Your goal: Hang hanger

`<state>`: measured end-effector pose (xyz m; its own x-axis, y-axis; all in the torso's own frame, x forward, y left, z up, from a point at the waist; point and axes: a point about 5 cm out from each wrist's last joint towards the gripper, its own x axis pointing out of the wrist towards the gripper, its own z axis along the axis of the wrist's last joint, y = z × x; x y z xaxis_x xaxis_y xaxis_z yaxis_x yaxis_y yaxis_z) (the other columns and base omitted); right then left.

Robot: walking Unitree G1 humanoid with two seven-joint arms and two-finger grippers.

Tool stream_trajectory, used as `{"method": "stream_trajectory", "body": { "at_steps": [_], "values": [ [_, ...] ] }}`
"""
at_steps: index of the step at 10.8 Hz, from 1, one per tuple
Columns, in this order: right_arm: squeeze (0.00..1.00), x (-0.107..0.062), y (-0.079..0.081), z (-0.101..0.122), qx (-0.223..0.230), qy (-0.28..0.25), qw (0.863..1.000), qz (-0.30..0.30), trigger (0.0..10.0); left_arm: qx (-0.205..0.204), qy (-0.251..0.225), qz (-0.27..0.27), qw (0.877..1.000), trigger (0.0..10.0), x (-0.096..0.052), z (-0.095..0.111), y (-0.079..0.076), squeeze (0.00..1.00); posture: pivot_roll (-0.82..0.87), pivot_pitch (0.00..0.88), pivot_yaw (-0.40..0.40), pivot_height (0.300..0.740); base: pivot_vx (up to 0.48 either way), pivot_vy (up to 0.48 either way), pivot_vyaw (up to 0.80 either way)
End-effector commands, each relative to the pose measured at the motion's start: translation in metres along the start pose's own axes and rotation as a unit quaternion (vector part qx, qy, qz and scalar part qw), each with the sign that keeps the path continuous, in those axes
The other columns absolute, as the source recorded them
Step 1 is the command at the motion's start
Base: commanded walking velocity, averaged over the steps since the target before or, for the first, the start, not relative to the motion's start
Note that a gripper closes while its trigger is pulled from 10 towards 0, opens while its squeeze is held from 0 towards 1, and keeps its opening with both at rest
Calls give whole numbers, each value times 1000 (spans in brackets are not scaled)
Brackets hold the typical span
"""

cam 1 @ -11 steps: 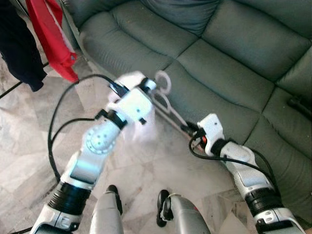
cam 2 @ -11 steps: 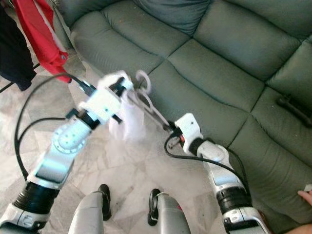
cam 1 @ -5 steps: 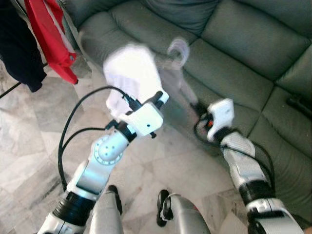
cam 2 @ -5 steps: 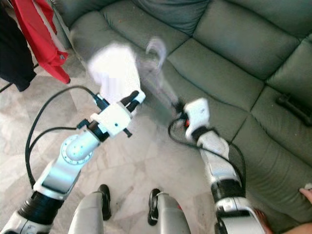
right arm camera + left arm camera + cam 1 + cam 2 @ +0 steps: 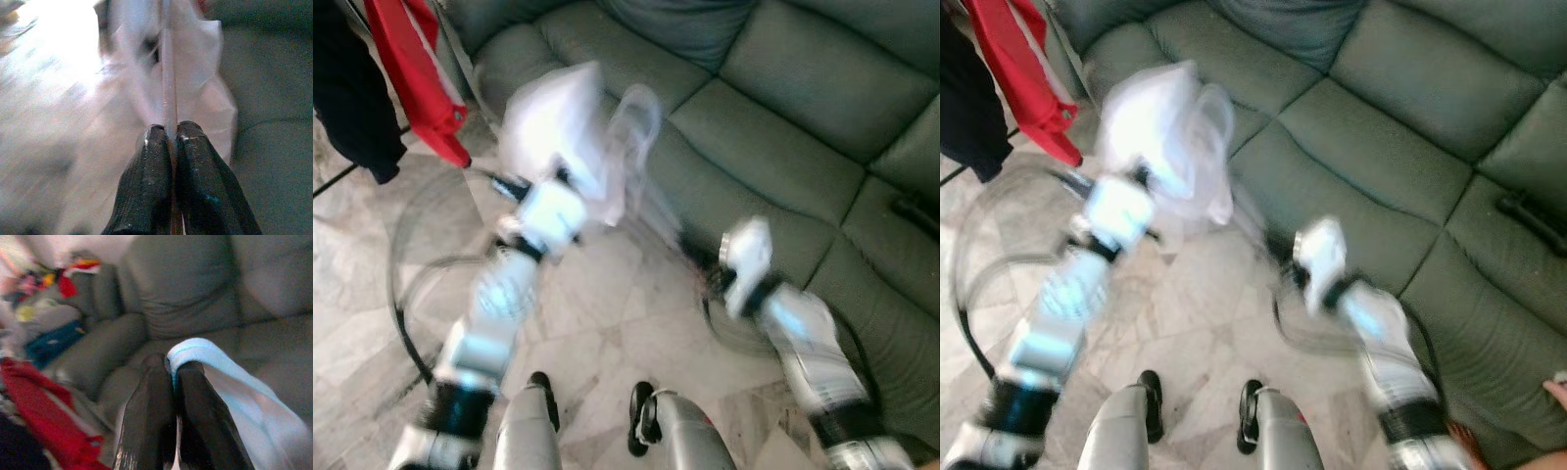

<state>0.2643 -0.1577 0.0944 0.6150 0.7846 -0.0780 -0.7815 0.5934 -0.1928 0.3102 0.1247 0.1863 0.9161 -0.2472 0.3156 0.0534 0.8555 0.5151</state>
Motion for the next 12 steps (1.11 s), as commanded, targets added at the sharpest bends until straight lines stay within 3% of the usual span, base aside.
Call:
{"method": "stream_trajectory", "body": {
  "at_steps": [1,3,4,5,6,8,9,10,11,12],
  "values": [
    [0,-6,6,6,-9,-7,999,42,10000,9,-4,28,1000,10000,3,-1,10,0,32,242,-86,740,0,0,0],
    [0,-13,3,1,-7,4,1000,-5,10000,10,3,66,998,10000,8,-4,27,0,27,233,-83,740,0,0,0],
    [0,-5,-1,-5,-19,8,998,-56,10000,2,-18,84,996,10000,11,8,33,0,36,229,-84,740,0,0,0],
    [0,0,5,-5,0,-3,999,-52,10000,2,-19,83,996,10000,12,10,33,0,36,229,-84,740,0,0,0],
    [0,3,17,-4,18,-6,1000,-6,10000,9,-13,87,996,10000,11,8,34,0,53,229,-81,740,0,0,0],
    [0,2,25,-1,27,-14,999,38,10000,8,-4,86,996,10000,10,4,35,0,55,228,-81,740,0,0,0],
    [0,3,21,12,51,-45,996,52,10000,12,-3,70,997,10000,9,3,32,0,49,229,-78,740,0,0,0],
    [0,11,5,28,38,-80,996,26,10000,22,-7,23,999,10000,8,4,18,0,46,230,-76,740,0,0,0],
    [0,16,-7,41,53,-109,993,5,10000,70,-20,-18,997,10000,6,6,7,0,46,230,-76,740,0,0,0],
    [0,23,-22,45,17,-106,993,-57,10000,83,-57,-41,994,10000,5,17,1,0,49,234,-80,740,0,0,0]
  ]
}}
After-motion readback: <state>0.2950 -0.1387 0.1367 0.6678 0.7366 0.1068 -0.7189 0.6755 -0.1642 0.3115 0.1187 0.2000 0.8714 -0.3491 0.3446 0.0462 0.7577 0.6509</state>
